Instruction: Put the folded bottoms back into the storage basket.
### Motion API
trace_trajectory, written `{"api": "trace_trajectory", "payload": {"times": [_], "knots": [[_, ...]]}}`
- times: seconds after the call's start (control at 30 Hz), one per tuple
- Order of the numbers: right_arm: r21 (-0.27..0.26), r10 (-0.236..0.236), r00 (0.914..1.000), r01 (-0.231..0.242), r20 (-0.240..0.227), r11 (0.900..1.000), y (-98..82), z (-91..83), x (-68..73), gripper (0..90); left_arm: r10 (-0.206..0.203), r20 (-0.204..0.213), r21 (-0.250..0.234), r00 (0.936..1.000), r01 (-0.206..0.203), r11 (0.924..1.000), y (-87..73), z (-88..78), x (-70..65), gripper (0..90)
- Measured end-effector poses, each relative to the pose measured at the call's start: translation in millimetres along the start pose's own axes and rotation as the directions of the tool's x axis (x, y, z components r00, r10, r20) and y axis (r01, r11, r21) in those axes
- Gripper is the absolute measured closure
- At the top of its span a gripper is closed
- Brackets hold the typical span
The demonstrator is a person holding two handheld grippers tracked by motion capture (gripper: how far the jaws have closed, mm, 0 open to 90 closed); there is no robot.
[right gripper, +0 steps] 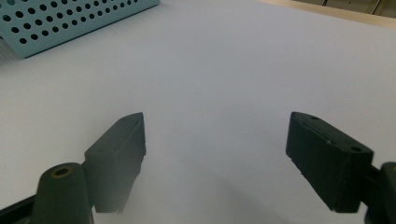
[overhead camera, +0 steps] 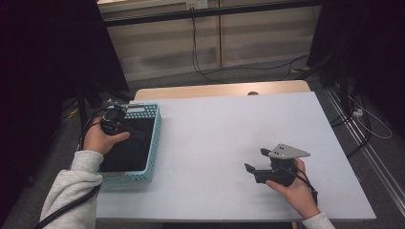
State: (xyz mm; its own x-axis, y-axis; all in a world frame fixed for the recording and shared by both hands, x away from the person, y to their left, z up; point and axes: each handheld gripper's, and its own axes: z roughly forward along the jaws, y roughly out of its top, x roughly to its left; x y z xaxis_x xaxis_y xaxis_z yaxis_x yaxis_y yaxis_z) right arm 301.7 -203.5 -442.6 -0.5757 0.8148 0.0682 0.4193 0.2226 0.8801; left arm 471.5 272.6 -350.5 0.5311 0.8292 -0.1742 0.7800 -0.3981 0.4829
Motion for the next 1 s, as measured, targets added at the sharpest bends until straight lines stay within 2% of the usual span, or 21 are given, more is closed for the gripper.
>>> {"api": "trace_trajectory", "payload": {"times": [0.33, 0.43, 0.47, 0.5, 0.53, 0.63, 0.73, 0.77, 0.83, 0.87, 0.9, 1.0], "knots": [[0.000, -0.001, 1.0000, 0.001, 0.009, 1.000, -3.1, -9.9, -4.6, 19.1, 0.044, 0.039, -0.019, 0.9983, -0.043, 0.9989, 8.9, 5.2, -21.6, 30.1], [-0.002, -0.002, 0.9999, 0.002, 0.010, 1.000, -3.6, -11.7, -5.9, 19.0, 0.044, 0.045, -0.032, 0.9980, -0.043, 0.9986, 9.9, 6.5, -27.1, 28.4], [-0.002, -0.001, 0.9999, 0.001, 0.012, 1.000, -3.6, -12.6, -6.3, 19.0, 0.056, 0.050, -0.028, 0.9972, -0.055, 0.9981, 10.3, 6.5, -28.1, 27.7], [-0.006, 0.001, 0.9999, -0.001, 0.012, 1.000, -3.6, -13.3, -6.7, 18.9, 0.045, 0.055, -0.032, 0.9975, -0.043, 0.9985, 10.2, 7.1, -30.0, 27.1], [-0.006, -0.001, 0.9999, 0.001, 0.012, 1.000, -3.6, -13.9, -7.1, 18.9, 0.060, 0.058, -0.023, 0.9965, -0.059, 0.9980, 10.6, 7.3, -31.0, 26.7], [-0.007, -0.001, 0.9999, 0.001, 0.014, 1.000, -3.8, -16.5, -8.2, 18.9, 0.053, 0.065, -0.036, 0.9965, -0.050, 0.9981, 10.8, 8.6, -35.3, 26.2], [-0.011, 0.002, 0.9998, -0.002, 0.018, 1.000, -4.3, -18.5, -10.0, 18.9, 0.079, 0.069, -0.030, 0.9945, -0.077, 0.9966, 11.4, 9.2, -40.0, 25.9], [-0.012, 0.002, 0.9998, -0.002, 0.019, 1.000, -4.6, -18.9, -10.6, 18.9, 0.065, 0.073, -0.038, 0.9953, -0.062, 0.9973, 11.3, 9.9, -42.1, 25.7], [-0.011, 0.005, 0.9998, -0.005, 0.021, 1.000, -5.1, -19.8, -11.6, 18.9, 0.078, 0.075, -0.034, 0.9942, -0.075, 0.9966, 11.9, 10.4, -44.9, 25.5], [-0.012, 0.005, 0.9998, -0.004, 0.021, 1.000, -5.3, -20.1, -11.8, 18.8, 0.070, 0.071, -0.044, 0.9950, -0.067, 0.9968, 12.3, 11.4, -47.7, 25.4], [-0.011, 0.005, 0.9997, -0.004, 0.022, 1.000, -5.4, -20.7, -12.1, 18.9, 0.085, 0.075, -0.035, 0.9935, -0.083, 0.9960, 12.8, 11.3, -48.7, 25.2], [-0.011, 0.003, 0.9997, -0.003, 0.022, 1.000, -5.2, -21.6, -12.3, 18.8, 0.093, 0.082, -0.036, 0.9922, -0.091, 0.9952, 14.2, 12.2, -54.4, 24.6]]}}
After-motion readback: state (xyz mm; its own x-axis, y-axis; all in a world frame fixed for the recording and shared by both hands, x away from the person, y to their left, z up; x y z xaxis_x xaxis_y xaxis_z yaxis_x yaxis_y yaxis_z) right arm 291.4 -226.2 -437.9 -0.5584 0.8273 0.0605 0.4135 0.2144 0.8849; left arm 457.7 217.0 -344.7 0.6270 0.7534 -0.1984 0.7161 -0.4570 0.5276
